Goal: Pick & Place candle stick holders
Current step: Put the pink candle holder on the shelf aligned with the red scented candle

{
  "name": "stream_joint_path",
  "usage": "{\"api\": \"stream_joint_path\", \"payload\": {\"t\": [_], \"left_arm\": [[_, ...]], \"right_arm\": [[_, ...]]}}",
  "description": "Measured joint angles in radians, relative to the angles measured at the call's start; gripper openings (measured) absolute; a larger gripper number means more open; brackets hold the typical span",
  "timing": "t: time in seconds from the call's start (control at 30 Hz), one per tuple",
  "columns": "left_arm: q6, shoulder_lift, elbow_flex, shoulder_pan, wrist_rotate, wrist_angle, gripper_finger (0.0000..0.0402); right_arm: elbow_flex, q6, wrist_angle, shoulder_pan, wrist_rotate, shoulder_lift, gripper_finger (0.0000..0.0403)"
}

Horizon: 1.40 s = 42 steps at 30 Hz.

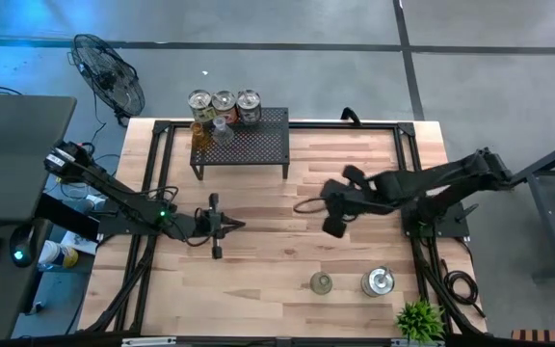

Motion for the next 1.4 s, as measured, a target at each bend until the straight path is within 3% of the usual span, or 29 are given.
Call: {"api": "stream_joint_path", "payload": {"t": [0.27,0.47,0.63,0.8,1.4], "left_arm": [[-0.024,0.0,0.0,0.007,-0.01,-0.002,0.0003],[-0.073,0.0,0.0,0.087,0.103,-0.009,0.0003],[-0.074,0.0,0.0,0.13,0.177,-0.004,0.0003],[-0.074,0.0,0.0,0.13,0.183,-0.007,0.0003],[-0.074,0.0,0.0,0.13,0.188,-0.007,0.0003]], "right_arm": [[0.461,-0.456,-0.015,-0.172,-0.015,0.309,0.0028],[0.836,-0.751,-0.057,-0.338,-0.098,0.567,0.0028],[1.076,-0.931,-0.082,-0.412,-0.184,0.72,0.003],[1.002,-1.075,-0.006,-0.448,-0.166,0.734,0.0031],[0.887,-1.122,0.155,-0.475,-0.178,0.73,0.0033]]}}
